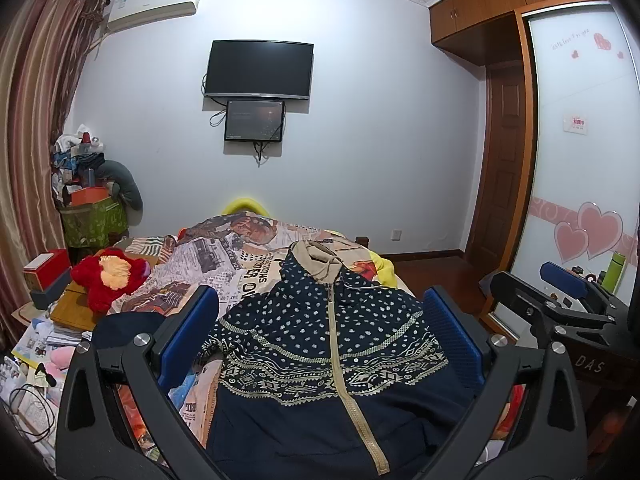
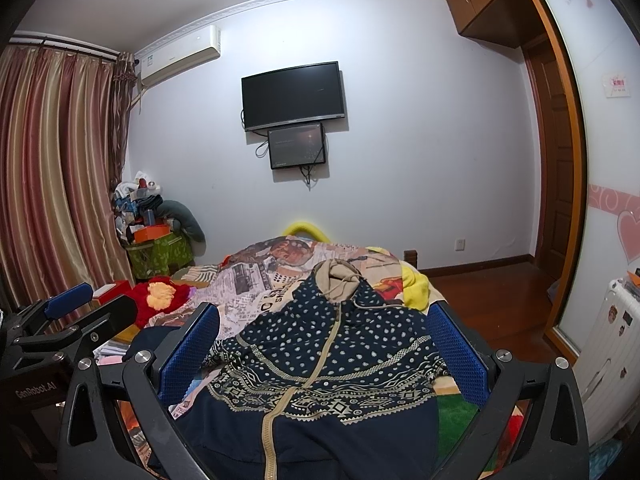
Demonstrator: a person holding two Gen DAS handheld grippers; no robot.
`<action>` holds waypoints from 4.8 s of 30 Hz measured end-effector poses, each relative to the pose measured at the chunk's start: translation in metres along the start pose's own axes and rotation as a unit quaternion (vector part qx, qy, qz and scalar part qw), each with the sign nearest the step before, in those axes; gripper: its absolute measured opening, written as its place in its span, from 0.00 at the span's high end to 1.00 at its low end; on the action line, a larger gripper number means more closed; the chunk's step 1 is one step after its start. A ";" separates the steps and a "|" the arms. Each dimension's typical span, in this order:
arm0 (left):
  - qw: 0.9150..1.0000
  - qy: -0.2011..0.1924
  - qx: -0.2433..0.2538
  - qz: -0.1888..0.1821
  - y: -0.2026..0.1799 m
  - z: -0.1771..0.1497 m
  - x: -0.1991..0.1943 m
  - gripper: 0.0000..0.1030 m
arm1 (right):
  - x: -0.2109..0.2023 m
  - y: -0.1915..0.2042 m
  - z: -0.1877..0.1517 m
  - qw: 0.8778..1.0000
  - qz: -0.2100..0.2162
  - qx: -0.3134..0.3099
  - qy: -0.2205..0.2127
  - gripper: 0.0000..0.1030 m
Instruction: Fold large clothes
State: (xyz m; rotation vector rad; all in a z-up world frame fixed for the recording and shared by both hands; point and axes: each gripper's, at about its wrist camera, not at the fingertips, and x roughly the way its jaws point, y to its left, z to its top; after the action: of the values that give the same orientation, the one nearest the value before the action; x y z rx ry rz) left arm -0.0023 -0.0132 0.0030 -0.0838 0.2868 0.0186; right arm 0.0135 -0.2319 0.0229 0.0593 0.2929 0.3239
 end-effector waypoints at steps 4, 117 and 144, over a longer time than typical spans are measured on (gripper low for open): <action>1.000 0.002 -0.004 0.002 0.004 0.000 0.003 0.00 | 0.002 -0.002 -0.001 1.000 0.000 0.000 0.003 0.00; 0.912 0.391 -0.079 -0.098 0.082 -0.118 0.387 0.96 | 0.409 -0.029 -0.071 0.903 0.115 -0.095 0.403 0.18; 0.899 0.406 -0.163 0.015 0.262 -0.183 0.300 0.53 | 0.462 0.128 -0.160 0.855 0.141 -0.249 0.433 0.32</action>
State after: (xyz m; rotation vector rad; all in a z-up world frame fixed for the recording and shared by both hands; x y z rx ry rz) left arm 0.2258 0.2339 -0.2776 -0.4269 1.1256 0.0628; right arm 0.3460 0.0399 -0.2433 -0.5815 1.0957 0.7068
